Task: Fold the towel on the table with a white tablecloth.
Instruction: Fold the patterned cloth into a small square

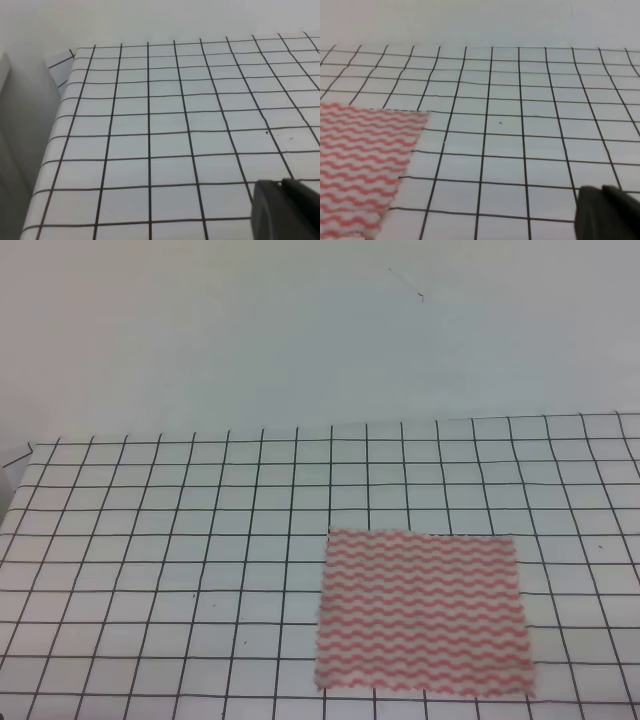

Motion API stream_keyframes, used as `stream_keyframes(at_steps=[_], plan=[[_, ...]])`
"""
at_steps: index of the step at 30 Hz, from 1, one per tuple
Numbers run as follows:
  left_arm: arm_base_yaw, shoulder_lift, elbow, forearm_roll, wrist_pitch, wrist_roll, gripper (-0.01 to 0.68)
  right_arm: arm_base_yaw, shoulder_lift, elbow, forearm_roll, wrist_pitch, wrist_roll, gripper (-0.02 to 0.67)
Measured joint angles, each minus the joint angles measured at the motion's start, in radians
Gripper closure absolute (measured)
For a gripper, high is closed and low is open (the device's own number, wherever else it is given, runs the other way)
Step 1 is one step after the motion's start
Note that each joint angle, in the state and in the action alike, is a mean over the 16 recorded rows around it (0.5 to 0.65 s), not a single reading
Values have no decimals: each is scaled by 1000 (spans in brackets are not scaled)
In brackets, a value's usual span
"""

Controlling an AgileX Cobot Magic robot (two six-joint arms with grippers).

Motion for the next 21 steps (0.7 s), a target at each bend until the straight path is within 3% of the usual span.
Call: stream_keyframes(at_steps=[21], plan=[[0,0,0,0,0,0,675,0,0,0,0,0,-1,650]])
